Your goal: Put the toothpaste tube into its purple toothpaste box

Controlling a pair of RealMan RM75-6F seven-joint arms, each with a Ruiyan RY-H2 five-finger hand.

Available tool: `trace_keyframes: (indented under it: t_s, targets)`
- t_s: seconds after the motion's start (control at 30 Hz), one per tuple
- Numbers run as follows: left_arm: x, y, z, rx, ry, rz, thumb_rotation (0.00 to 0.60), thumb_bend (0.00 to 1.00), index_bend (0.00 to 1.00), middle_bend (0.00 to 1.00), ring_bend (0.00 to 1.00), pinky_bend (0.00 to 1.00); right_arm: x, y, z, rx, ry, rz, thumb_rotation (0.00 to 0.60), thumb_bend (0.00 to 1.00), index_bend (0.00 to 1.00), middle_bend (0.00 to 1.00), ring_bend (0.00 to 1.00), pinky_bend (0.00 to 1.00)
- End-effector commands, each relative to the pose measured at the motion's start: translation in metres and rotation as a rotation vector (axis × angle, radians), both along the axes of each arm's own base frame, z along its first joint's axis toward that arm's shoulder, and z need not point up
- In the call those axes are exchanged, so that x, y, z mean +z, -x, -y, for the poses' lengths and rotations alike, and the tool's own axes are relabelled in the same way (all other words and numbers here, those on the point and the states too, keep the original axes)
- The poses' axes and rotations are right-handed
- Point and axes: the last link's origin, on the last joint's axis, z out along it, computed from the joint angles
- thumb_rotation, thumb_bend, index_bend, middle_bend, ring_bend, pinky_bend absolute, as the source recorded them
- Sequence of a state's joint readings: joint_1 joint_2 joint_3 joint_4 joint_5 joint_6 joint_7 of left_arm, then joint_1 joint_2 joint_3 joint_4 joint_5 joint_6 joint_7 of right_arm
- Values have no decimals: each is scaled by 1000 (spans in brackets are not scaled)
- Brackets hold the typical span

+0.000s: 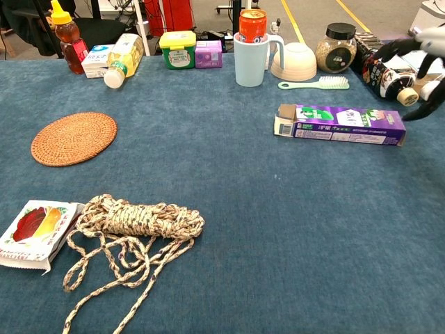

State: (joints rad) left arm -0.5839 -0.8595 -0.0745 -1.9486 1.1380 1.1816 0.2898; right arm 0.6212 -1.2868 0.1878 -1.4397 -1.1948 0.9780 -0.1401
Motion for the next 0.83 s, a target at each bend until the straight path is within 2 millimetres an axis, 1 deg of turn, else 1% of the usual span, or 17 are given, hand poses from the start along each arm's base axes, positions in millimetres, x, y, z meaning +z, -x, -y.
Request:
trace_keyframes:
  t_s: [0.03,0.17,0.27,0.47,0.57,0.6,0.63,0.67,0.73,0.83]
  targets:
    - [5,26,21,22,-35,40,600,177,0,0,1,221,23,3,-25,47,24,73,600,0,123,141,101,281]
    - [8,49,42,43,-57,69,600,155,0,0,0,212,40,8,-48,91,40,115,600,0,124,143,100,273]
    - [8,61,55,47,-74,95,600,143,0,0,0,207,47,12,-61,114,44,131,600,0,127,144,92,259]
    - [2,94,94,85,-125,184,600,103,0,0,0,189,60,31,-98,162,78,107,600,0,131,132,48,206]
    - [0,109,115,108,-159,225,600,103,0,0,0,182,62,41,-119,177,100,109,600,0,131,124,41,201]
    - [-1,116,125,115,-172,234,600,102,0,0,0,179,63,45,-129,188,115,110,600,0,131,122,41,201]
    - [-4,125,138,138,-168,234,600,102,0,0,0,178,66,51,-145,202,149,103,600,0,131,121,41,200]
    - [-5,128,141,131,-167,233,600,102,0,0,0,178,67,53,-153,210,166,101,600,0,131,121,41,201]
    - [-7,131,143,123,-151,227,600,102,0,0,0,178,66,57,-162,210,185,104,600,0,131,121,41,201]
    - [-6,129,142,105,-152,229,600,101,0,0,0,178,64,58,-165,198,178,123,600,0,132,117,40,197]
